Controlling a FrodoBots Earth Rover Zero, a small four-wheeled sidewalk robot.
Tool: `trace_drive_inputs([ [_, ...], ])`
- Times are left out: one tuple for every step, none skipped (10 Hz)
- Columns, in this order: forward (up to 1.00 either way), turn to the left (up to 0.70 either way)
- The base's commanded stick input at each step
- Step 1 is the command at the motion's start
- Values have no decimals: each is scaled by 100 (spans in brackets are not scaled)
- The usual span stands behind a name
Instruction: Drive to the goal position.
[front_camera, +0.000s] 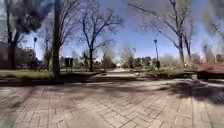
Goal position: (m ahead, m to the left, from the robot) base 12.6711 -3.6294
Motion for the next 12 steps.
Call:
trace_drive_inputs([
  [85,0],
  [85,0],
  [85,0],
  [85,0],
  [85,0],
  [85,0],
  [85,0],
  [85,0],
  [85,0],
  [85,0],
  [85,0],
  [85,0],
])
